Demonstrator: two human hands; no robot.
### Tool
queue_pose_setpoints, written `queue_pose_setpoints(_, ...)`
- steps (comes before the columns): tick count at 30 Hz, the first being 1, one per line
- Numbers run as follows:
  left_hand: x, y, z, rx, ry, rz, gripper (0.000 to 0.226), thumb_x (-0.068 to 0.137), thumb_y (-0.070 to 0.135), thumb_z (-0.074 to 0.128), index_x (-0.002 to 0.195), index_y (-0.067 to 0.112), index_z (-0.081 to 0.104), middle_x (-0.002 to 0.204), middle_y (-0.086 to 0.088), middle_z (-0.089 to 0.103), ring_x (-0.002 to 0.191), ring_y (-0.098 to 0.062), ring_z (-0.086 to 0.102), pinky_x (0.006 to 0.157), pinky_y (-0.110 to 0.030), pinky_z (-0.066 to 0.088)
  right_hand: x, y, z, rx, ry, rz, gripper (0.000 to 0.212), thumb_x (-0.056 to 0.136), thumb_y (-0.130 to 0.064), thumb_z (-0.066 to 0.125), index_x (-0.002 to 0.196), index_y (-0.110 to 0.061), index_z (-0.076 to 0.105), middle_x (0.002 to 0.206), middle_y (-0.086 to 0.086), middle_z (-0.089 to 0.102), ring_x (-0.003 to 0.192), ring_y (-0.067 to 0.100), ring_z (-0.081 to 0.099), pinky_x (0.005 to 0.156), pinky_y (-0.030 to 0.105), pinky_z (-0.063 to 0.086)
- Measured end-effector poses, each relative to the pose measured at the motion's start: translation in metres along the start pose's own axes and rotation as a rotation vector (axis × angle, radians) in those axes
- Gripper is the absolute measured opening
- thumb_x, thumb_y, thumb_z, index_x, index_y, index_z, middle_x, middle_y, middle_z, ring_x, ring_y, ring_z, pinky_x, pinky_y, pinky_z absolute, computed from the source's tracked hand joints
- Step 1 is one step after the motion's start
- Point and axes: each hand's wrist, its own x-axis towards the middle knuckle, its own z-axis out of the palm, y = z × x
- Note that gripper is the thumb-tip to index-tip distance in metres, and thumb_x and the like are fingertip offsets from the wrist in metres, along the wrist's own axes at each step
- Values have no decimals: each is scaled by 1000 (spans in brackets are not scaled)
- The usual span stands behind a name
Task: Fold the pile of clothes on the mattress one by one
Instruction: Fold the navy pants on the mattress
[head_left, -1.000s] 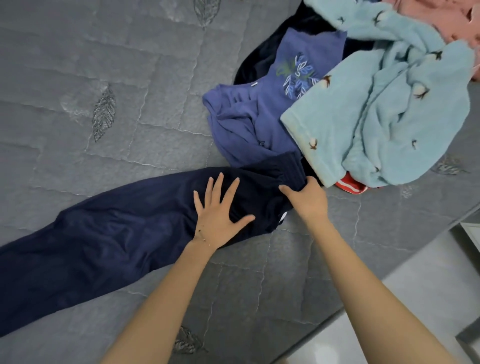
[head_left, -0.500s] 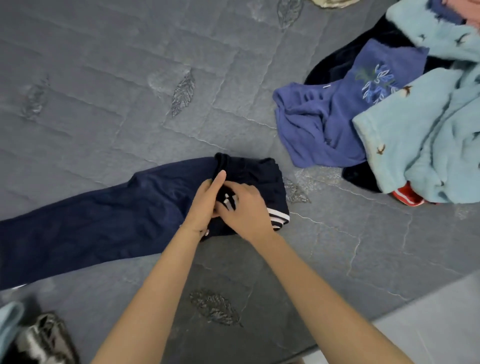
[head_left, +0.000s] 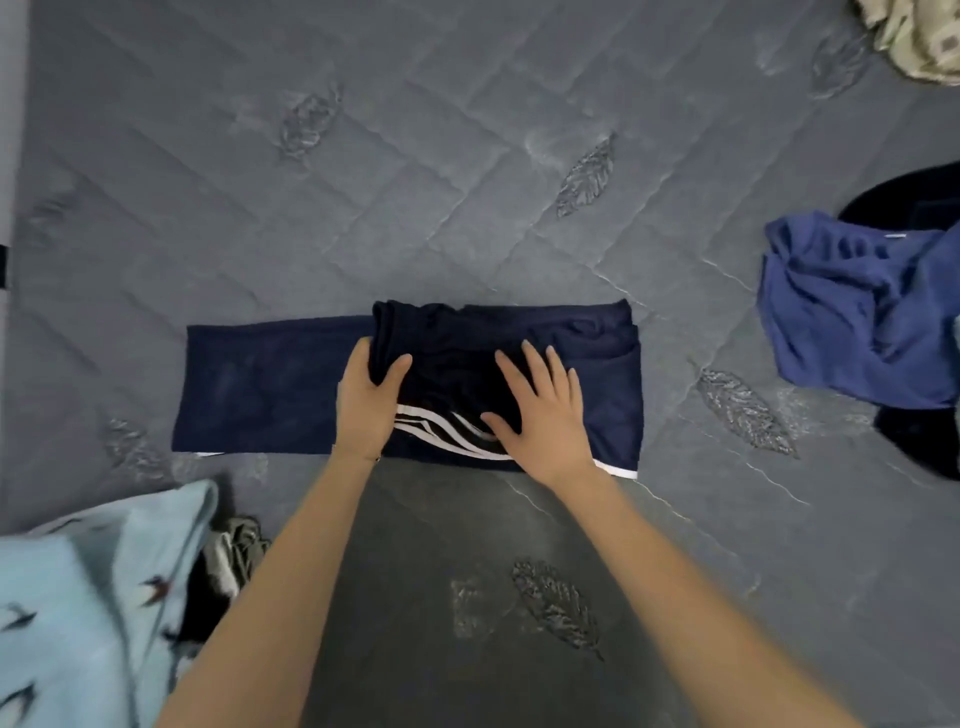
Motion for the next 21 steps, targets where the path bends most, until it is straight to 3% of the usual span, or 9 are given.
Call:
queue_pose_setpoints(2, 4, -15, -26, -5, 61, -16, 16, 97, 21, 57, 112, 15, 57, 97, 16, 61, 83, 15, 56, 76, -5, 43, 8, -19, 11, -53, -32, 20, 74, 94, -52, 50, 154, -33, 11, 162, 1, -4, 148, 26, -12, 117, 46, -11)
queue_pose_setpoints(6, 16, -39, -76, -24, 197, -75, 21, 97, 22, 57, 115, 10, 58, 100, 11, 63, 86, 10, 57, 86, -19, 48, 23, -48, 31, -145, -166, 69, 79, 92, -61, 43, 153, -38, 0, 161, 0, -18, 146, 26, -21, 117, 51, -13)
queue_pose_setpoints(10, 35, -61, -133, 46, 307, -124, 35, 96, 29, 58, 126, 11, 55, 119, -2, 63, 108, -15, 58, 96, -35, 48, 35, -69, 44, -201, -208, 63, 79, 92, -62, 42, 153, -38, -2, 160, -2, -19, 146, 26, -22, 116, 53, -13)
queue_pose_setpoints(12, 46, -71, -159, 88, 349, -147, 37, 97, 30, 57, 128, 10, 53, 120, -3, 61, 109, -19, 57, 94, -36, 47, 40, -78, 50, -207, -231, 67, 79, 92, -62, 43, 153, -39, -3, 160, -2, -20, 146, 25, -23, 116, 53, -13)
queue_pose_setpoints(16, 59, -91, -187, 153, 430, -183, 23, 96, 27, 57, 109, 8, 56, 100, -1, 58, 95, -23, 58, 81, -38, 48, 47, -87, 59, -247, -245, 94, 80, 92, -63, 43, 153, -39, -3, 160, -1, -20, 146, 25, -23, 115, 54, -13)
queue_pose_setpoints(19, 67, -104, -192, 213, 452, -244, 30, 96, 31, 56, 113, 6, 56, 101, -2, 58, 92, -21, 55, 76, -34, 43, 50, -84, 61, -285, -253, 123, 81, 91, -62, 44, 152, -39, -4, 160, -1, -20, 146, 26, -23, 115, 55, -12)
queue_pose_setpoints(21, 74, -114, -195, 256, 426, -286, 33, 96, 34, 56, 115, 6, 55, 107, -7, 61, 98, -26, 57, 81, -40, 47, 52, -81, 61, -301, -257, 150, 80, 92, -61, 44, 152, -38, -4, 160, -2, -20, 146, 27, -22, 115, 55, -11)
